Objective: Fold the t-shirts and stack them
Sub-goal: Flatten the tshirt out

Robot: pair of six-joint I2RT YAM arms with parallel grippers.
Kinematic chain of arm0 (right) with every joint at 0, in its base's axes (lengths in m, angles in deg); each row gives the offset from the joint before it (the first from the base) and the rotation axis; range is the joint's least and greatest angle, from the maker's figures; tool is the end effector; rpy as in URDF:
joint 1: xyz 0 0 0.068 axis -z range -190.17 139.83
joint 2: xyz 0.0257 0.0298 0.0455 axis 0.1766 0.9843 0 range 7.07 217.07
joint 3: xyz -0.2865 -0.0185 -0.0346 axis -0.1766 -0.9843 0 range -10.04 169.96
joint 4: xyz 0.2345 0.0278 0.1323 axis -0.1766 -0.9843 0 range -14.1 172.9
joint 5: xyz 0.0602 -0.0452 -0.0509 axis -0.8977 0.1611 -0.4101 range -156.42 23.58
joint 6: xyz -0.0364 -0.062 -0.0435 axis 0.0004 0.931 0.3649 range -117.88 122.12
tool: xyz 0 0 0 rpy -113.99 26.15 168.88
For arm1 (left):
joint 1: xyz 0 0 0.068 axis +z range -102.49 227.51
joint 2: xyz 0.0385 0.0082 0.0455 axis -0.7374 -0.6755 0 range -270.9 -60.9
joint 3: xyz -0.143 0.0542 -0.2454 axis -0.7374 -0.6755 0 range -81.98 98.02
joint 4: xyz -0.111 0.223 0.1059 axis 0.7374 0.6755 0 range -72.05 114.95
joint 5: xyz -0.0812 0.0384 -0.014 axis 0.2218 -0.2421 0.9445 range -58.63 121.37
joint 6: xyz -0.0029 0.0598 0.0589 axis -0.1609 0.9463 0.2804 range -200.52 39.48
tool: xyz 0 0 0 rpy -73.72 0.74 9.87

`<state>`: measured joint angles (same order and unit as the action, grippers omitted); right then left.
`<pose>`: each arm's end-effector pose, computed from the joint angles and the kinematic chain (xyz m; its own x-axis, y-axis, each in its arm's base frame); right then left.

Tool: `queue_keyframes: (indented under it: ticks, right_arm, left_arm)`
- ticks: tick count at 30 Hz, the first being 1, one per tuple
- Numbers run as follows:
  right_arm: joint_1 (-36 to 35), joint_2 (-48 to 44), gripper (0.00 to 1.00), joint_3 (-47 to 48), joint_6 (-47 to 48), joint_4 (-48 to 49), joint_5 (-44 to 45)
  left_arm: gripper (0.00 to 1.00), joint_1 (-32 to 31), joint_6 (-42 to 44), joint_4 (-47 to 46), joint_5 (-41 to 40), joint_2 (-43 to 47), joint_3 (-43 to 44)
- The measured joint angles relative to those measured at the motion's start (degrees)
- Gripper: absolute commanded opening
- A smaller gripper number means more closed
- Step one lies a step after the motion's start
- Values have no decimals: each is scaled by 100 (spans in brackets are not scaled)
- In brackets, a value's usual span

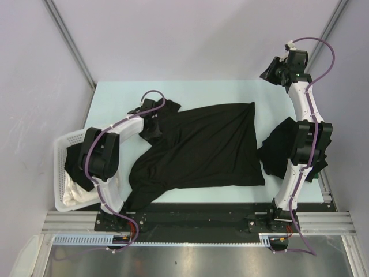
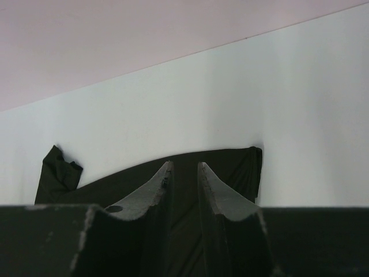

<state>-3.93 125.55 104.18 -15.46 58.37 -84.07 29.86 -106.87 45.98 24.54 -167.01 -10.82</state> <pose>0.5380 -0.0364 0.3318 -0.5049 0.3448 -0.7913 -0.0085 0.9147 0.4040 0.3913 -0.1154 0.1556 -0.8714 -0.1853 -0.4541 -0.1533 0.9824 -0.1067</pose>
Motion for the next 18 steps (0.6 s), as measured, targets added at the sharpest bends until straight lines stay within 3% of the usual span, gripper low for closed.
queue_keyframes:
  ticks: [5, 18]
  right_arm:
    - [0, -26, 27, -24, -11, 2, -42]
    - [0, -33, 26, -55, -92, 59, -133]
  left_arm:
    - [1, -2, 96, 66, -96, -181, 227]
    - [0, -7, 291, 1060, -1097, -70, 704]
